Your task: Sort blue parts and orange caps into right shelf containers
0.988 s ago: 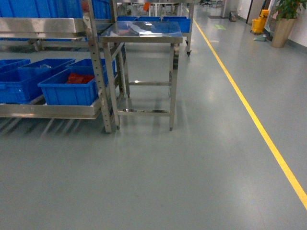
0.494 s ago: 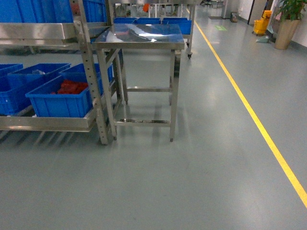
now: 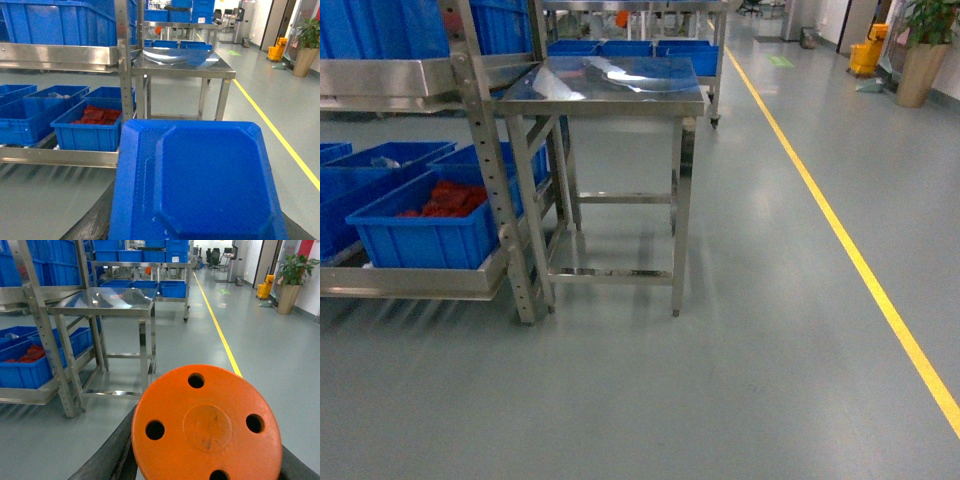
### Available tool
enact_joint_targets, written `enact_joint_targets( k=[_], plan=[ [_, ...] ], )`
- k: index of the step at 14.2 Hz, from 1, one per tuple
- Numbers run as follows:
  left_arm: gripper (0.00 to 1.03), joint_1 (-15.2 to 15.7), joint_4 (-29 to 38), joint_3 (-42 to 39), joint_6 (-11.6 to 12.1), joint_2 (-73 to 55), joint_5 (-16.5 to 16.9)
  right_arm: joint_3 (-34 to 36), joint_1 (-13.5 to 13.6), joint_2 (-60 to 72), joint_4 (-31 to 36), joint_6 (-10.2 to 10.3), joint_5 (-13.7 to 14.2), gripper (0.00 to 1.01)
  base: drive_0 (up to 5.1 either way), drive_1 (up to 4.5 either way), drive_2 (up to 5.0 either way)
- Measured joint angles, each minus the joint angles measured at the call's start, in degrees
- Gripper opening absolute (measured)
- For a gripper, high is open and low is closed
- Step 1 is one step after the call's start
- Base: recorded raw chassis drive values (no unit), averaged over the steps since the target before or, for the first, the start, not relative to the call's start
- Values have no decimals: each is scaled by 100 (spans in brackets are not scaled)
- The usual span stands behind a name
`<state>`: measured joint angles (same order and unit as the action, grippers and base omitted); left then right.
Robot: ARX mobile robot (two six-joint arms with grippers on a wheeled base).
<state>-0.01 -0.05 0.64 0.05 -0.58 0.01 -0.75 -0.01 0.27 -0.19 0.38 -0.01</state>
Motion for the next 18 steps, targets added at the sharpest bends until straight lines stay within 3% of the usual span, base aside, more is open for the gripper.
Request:
enact_joint_targets(
  k=[18],
  plan=[
    [41,0,-39,0,0,0,-4,0,0,0,-24,2,-2,45,0,420,-420]
  ],
)
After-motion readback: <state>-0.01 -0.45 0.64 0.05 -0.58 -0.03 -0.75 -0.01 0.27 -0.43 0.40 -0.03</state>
